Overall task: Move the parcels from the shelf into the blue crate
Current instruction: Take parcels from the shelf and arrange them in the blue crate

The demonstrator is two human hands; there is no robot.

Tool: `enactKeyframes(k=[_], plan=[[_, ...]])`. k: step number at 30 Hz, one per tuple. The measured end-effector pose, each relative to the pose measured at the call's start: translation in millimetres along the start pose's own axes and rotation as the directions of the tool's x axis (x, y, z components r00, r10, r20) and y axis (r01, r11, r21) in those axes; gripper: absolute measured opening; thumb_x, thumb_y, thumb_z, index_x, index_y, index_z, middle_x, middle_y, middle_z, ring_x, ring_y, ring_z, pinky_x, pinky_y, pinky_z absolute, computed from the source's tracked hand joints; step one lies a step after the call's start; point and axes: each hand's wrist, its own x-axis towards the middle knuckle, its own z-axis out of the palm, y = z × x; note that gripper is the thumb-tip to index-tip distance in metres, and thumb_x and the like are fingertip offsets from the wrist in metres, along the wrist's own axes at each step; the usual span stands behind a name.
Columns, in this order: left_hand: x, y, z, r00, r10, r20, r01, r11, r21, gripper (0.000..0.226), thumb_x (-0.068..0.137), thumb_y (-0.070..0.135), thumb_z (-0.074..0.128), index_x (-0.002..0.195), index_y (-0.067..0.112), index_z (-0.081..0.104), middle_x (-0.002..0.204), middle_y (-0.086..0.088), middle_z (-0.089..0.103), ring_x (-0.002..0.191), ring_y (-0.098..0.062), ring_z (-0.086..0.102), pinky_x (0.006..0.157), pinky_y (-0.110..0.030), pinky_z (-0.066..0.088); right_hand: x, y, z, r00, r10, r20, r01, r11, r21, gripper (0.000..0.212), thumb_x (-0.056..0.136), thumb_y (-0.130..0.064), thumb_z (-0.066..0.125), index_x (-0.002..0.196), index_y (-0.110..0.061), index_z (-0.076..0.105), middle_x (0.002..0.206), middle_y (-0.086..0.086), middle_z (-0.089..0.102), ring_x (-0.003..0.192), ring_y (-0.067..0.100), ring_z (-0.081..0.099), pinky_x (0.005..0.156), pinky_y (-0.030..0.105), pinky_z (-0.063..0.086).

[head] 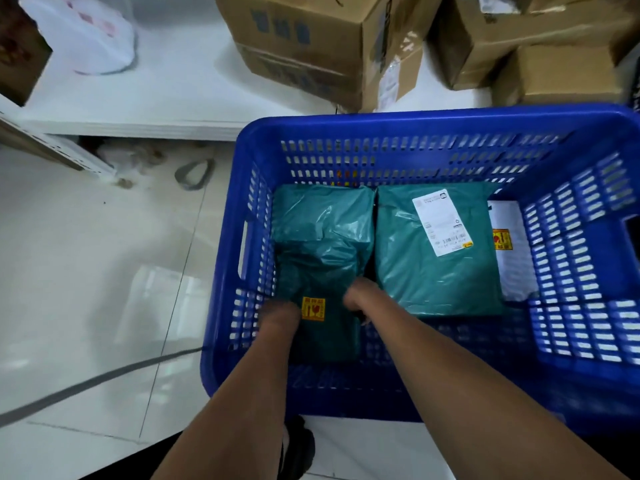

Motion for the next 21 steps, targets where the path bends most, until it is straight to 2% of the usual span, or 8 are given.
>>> enactKeyframes(k=[2,5,6,8,10,14,17,21], plan=[[9.9,3.6,8.0,0.994,-0.045,-0.103,0.028,0.987,-0.156,0.046,0.098,0.009,0.045,0.142,0.002,0.038,0.138,-0.018,0.051,0.124,-0.031,0.054,0.096,-0.037,0.047,4.3,1.2,4.6,0.998,0.016,-0.067,-0.018,0.999,-0.030,0.042,0.094,-0.013,0.051,0.135,-0.003,0.052,0.135,0.015,0.056,0.121,0.028,0.057,0.091,0.033,0.050],[11.5,11.8,-0.5,0.934,0.092,-0.344,-0.132,0.987,-0.094,0.067,0.089,0.001,0.050,0.148,0.013,0.019,0.139,-0.022,0.044,0.124,-0.038,0.049,0.099,-0.046,0.046,0.1,1.6,6.3,0.953,0.046,-0.300,-0.067,0.996,-0.061,0.052,0.088,-0.005,0.059,0.137,-0.004,0.044,0.131,0.016,0.055,0.120,0.031,0.057,0.094,0.040,0.050],[13.5,14.3,-4.5,0.888,0.190,-0.419,-0.215,0.977,-0.013,0.067,0.088,-0.001,0.050,0.147,0.014,0.021,0.142,-0.020,0.039,0.128,-0.038,0.043,0.103,-0.046,0.042,-0.7,0.1,4.5,0.907,-0.044,-0.420,-0.008,0.993,-0.121,0.059,0.085,-0.003,0.062,0.139,-0.005,0.038,0.133,0.017,0.052,0.122,0.032,0.054,0.094,0.041,0.049],[18.8,16.8,-13.3,0.775,0.414,-0.478,-0.362,0.910,0.201,0.069,0.086,-0.003,0.051,0.148,0.013,0.025,0.148,-0.011,0.032,0.136,-0.032,0.032,0.113,-0.042,0.031,5.1,-2.6,8.9,0.802,-0.315,-0.508,0.159,0.931,-0.328,0.076,0.075,-0.003,0.072,0.140,-0.008,0.034,0.137,0.015,0.044,0.127,0.032,0.047,0.102,0.042,0.045],[30.9,14.0,-14.6,0.776,0.481,-0.407,-0.404,0.876,0.265,0.076,0.086,0.005,0.055,0.152,0.014,0.019,0.155,-0.004,0.025,0.144,-0.027,0.021,0.119,-0.042,0.020,12.1,-6.2,9.3,0.789,-0.411,-0.456,0.228,0.886,-0.404,0.082,0.076,-0.009,0.072,0.146,-0.011,0.030,0.146,0.013,0.036,0.138,0.032,0.034,0.115,0.045,0.031],[49.0,6.3,-2.3,0.855,0.448,-0.261,-0.418,0.893,0.165,0.080,0.089,0.025,0.056,0.155,0.017,0.012,0.160,-0.001,0.019,0.148,-0.026,0.010,0.119,-0.048,0.017,30.4,-6.3,17.6,0.924,-0.265,-0.276,0.156,0.920,-0.360,0.089,0.086,-0.019,0.064,0.155,-0.012,0.008,0.161,0.006,0.008,0.150,0.028,0.005,0.121,0.049,0.011],[58.1,11.6,-4.7,0.831,0.470,-0.296,-0.431,0.882,0.191,0.076,0.083,0.036,0.061,0.147,0.016,0.027,0.151,-0.004,0.034,0.140,-0.029,0.024,0.115,-0.047,0.024,42.0,-11.6,16.1,0.931,-0.252,-0.263,0.117,0.891,-0.438,0.090,0.084,-0.027,0.067,0.154,-0.009,0.014,0.158,0.007,0.014,0.148,0.027,0.012,0.120,0.049,0.014],[64.3,19.7,-18.1,0.852,0.487,-0.192,-0.450,0.869,0.207,0.086,0.073,0.041,0.072,0.145,0.014,0.033,0.147,-0.006,0.038,0.139,-0.027,0.027,0.116,-0.045,0.020,59.5,-19.7,5.6,0.955,-0.209,-0.208,0.100,0.892,-0.441,0.089,0.080,-0.033,0.073,0.152,-0.012,0.025,0.154,0.007,0.024,0.143,0.028,0.024,0.116,0.047,0.023]])
